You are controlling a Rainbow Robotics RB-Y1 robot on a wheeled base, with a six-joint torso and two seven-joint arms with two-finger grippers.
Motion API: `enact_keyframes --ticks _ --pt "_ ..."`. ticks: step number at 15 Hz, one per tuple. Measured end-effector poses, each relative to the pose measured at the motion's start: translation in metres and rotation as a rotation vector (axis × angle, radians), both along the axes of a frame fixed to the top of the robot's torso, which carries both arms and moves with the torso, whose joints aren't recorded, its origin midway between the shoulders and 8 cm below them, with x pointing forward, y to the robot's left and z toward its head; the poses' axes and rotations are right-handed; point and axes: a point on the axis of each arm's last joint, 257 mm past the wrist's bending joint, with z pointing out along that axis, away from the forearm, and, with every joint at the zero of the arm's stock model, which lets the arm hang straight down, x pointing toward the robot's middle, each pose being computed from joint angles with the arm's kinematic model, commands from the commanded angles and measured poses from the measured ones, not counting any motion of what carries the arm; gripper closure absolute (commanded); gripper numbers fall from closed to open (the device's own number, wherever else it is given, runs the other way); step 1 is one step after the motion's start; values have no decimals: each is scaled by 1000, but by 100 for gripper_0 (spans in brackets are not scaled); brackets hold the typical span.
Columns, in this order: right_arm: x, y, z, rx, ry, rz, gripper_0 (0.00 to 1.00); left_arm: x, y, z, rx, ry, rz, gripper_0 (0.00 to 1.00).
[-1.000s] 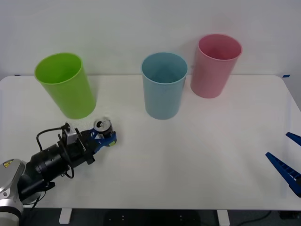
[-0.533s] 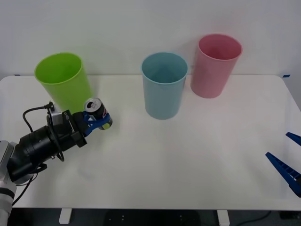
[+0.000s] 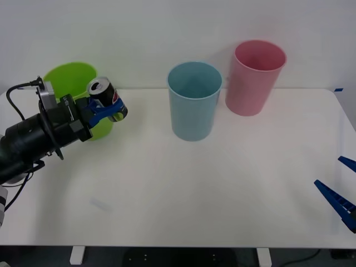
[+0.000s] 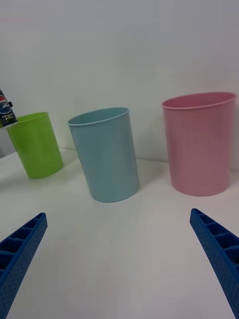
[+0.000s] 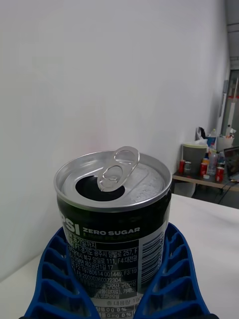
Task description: Grasp the object on the table and drop it into the matching bin: aluminum can to the light blue bin, PET bottle to the pink bin.
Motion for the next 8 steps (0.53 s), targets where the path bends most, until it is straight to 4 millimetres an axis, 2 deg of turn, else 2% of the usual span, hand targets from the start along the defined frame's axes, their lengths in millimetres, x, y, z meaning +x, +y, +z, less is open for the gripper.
enact_keyframes --ticks 4,8 --pt "0 0 0 0 0 0 0 16 -3 33 59 -15 -17 100" --pt "0 0 0 0 0 0 0 28 -26 44 102 -17 -34 99"
